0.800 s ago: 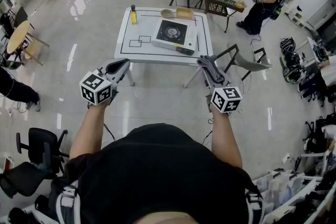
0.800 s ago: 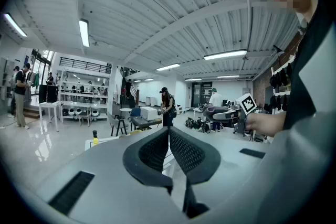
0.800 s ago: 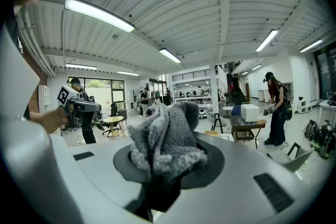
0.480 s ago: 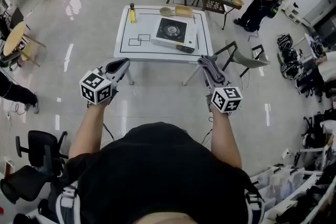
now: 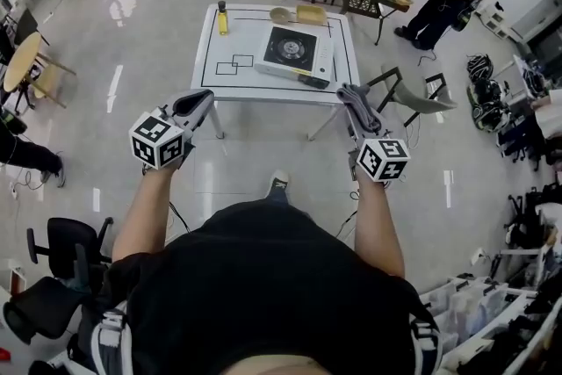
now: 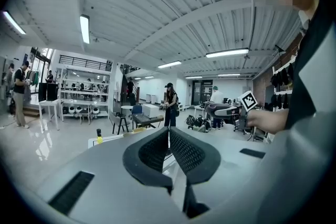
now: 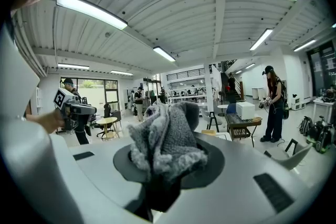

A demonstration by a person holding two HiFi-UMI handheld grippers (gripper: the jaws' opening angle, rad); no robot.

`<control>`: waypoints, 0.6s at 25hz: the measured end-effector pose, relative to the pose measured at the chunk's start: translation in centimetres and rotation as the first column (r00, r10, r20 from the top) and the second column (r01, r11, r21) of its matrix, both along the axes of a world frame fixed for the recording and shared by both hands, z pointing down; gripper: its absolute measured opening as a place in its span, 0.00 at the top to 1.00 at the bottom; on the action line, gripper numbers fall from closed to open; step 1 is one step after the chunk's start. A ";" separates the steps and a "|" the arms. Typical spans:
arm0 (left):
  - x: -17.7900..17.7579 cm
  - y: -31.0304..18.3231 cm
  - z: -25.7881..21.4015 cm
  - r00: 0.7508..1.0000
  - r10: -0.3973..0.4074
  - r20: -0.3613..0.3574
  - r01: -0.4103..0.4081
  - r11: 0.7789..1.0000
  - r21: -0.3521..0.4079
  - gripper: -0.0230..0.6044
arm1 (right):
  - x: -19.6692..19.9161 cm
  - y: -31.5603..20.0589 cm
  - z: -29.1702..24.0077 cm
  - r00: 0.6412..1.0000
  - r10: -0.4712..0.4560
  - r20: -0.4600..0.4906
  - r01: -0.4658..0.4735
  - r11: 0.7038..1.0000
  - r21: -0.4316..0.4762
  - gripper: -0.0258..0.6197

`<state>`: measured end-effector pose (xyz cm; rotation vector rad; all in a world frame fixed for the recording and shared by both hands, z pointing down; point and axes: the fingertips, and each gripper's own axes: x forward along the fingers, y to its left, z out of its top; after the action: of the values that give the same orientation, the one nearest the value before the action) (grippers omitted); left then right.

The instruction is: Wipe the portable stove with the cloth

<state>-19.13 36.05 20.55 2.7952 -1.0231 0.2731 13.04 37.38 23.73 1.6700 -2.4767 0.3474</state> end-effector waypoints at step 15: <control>3.7 -13.1 2.0 0.998 -0.047 0.047 0.048 0.999 -0.019 0.92 | 2.8 -14.3 3.7 0.998 -0.055 0.026 0.056 0.998 -0.040 0.78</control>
<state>-15.48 23.00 22.55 2.7546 -1.0887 0.3421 15.86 23.03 27.44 1.5883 -2.5104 0.4113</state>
